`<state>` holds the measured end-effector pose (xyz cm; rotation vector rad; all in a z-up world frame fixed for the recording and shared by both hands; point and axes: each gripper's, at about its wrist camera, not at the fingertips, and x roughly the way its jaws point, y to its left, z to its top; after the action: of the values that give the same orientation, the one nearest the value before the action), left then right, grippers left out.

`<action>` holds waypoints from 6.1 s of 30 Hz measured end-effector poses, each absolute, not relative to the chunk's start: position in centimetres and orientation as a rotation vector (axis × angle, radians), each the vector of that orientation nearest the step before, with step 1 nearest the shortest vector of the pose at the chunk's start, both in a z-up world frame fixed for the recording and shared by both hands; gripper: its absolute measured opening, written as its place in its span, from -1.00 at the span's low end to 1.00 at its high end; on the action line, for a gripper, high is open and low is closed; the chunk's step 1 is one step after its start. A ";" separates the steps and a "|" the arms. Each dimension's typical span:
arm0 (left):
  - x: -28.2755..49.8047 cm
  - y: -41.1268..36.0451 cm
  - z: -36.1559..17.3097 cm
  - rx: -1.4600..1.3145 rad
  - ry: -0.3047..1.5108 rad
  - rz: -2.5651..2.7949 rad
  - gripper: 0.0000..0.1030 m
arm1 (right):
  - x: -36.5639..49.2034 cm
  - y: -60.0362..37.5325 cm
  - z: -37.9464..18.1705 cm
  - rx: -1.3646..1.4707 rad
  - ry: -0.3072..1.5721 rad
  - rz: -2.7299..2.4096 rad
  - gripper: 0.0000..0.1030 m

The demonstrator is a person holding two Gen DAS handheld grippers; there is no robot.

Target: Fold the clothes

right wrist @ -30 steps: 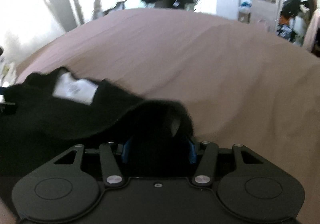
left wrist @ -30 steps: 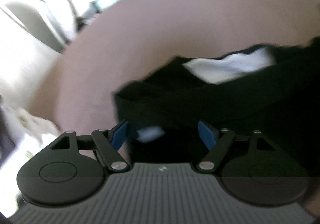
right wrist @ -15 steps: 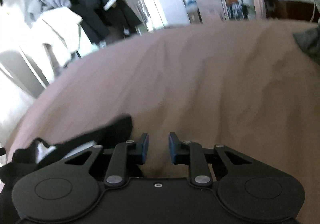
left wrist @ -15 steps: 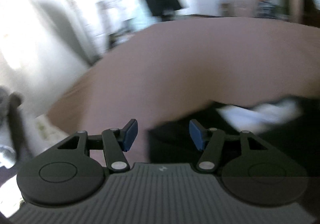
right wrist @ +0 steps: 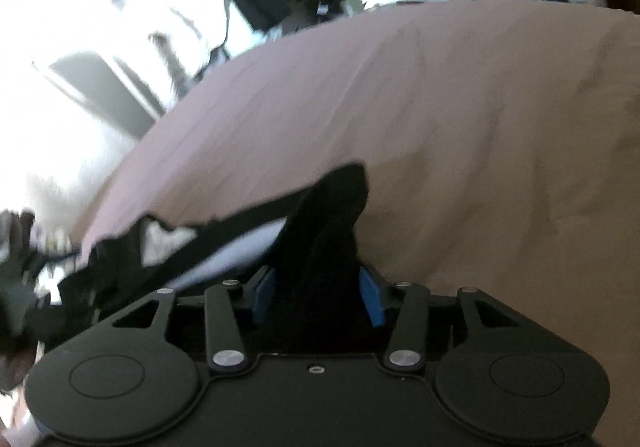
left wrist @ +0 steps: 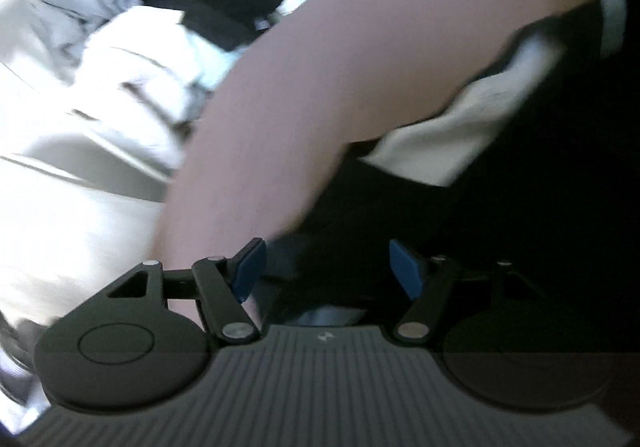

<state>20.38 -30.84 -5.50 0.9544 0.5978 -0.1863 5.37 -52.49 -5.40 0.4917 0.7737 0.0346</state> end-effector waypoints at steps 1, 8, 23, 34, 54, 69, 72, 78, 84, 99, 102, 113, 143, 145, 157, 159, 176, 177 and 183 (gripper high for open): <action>21.6 -31.3 -5.8 0.987 0.579 -0.129 -0.10 | 5.6 -52.1 -5.6 0.472 0.778 0.034 0.07; 24.9 -30.0 -0.9 0.661 0.596 -0.116 -0.25 | 6.2 -50.8 -6.5 0.332 0.734 0.035 -0.06; 15.0 -33.9 -5.2 0.945 0.603 -0.597 0.40 | 5.8 -51.9 -3.8 0.256 0.615 -0.069 -0.87; 18.7 -34.8 -8.3 0.974 0.653 -0.452 -1.00 | 4.9 -53.4 -4.2 0.422 0.594 -0.019 -0.87; 24.3 -26.6 -2.1 0.558 0.682 -0.135 -0.18 | 6.0 -54.0 -6.4 0.461 0.705 -0.126 -0.79; 21.4 -18.4 -3.1 0.150 0.823 -0.280 0.55 | 3.7 -53.3 -3.7 0.209 0.620 -0.382 -0.42; 21.7 -18.5 -4.0 0.181 0.826 -0.359 0.35 | 2.1 -53.9 -1.9 0.441 0.528 -0.204 -0.38; 23.1 -25.0 -7.4 0.654 0.761 -0.357 -0.88 | 5.5 -48.1 -1.2 0.346 0.733 0.262 -0.18; 26.8 -25.8 -5.0 0.616 0.692 -0.271 -0.90 | 10.0 -43.9 -4.3 0.194 0.936 0.271 -0.07; 25.7 -19.6 -3.4 0.267 0.803 -0.152 -0.30 | 7.3 -45.8 0.5 0.224 0.714 -0.036 -0.01; 24.1 -18.1 -5.6 0.308 0.852 -0.154 -0.17 | 2.6 -47.2 1.0 0.335 0.703 -0.028 0.18; 17.3 -16.9 -5.3 0.364 0.837 -0.302 -0.16 | -4.6 -45.3 0.0 0.526 0.931 -0.026 0.27; 17.6 -13.3 -7.6 0.285 0.984 -0.362 -0.94 | -6.4 -35.3 -2.4 -0.297 1.036 -0.251 -0.88; 17.8 -13.2 -7.7 0.292 0.996 -0.342 -0.94 | -5.7 -35.0 -3.8 -0.328 1.070 -0.247 -0.88; 17.3 -12.1 -5.2 0.345 0.984 -0.245 -0.84 | -7.5 -42.0 0.4 0.253 0.960 -0.256 -0.64; 16.9 -11.5 -4.9 0.390 0.960 -0.140 -0.84 | -7.5 -44.5 -0.6 0.475 0.947 -0.251 -0.08; 22.3 -18.7 -8.2 0.611 0.737 -0.144 -1.00 | -5.0 -44.4 -4.5 0.723 0.919 -0.148 0.27; 22.9 -18.4 -8.7 0.607 0.764 -0.124 -1.00 | -4.4 -44.4 -4.6 0.688 0.912 -0.148 0.27; 24.5 -14.4 -7.4 0.501 0.748 0.142 -1.00 | -2.1 -45.3 -5.4 0.645 0.928 -0.174 0.13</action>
<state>24.45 -14.44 -7.37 0.5006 0.7477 0.1418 -2.15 -45.35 -5.44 0.6454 0.9277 -0.1741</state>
